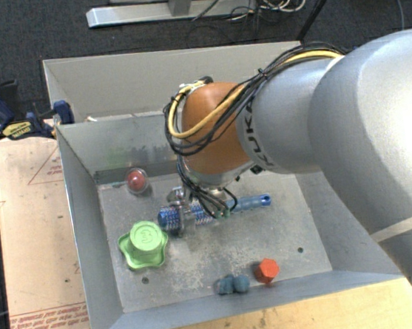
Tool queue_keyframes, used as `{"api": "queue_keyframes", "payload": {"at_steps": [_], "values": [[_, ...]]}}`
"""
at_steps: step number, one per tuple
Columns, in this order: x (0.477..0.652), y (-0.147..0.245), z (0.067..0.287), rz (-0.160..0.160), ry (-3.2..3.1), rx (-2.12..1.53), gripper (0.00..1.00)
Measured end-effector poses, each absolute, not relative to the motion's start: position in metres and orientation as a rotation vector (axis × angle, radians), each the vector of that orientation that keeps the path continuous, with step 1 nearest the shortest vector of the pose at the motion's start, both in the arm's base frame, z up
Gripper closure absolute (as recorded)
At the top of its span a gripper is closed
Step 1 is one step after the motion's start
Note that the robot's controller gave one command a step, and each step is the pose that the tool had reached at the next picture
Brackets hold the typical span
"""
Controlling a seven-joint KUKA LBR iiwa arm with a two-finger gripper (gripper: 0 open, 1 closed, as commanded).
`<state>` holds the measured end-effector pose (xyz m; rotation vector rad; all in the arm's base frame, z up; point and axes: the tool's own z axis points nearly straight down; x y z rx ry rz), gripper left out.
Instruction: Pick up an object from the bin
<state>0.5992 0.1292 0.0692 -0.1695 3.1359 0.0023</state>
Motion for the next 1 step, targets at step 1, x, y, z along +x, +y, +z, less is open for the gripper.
{"api": "queue_keyframes", "payload": {"at_steps": [1], "values": [[0.5799, 0.1361, 0.2039, 0.003, 3.121, -0.278, 1.0]]}}
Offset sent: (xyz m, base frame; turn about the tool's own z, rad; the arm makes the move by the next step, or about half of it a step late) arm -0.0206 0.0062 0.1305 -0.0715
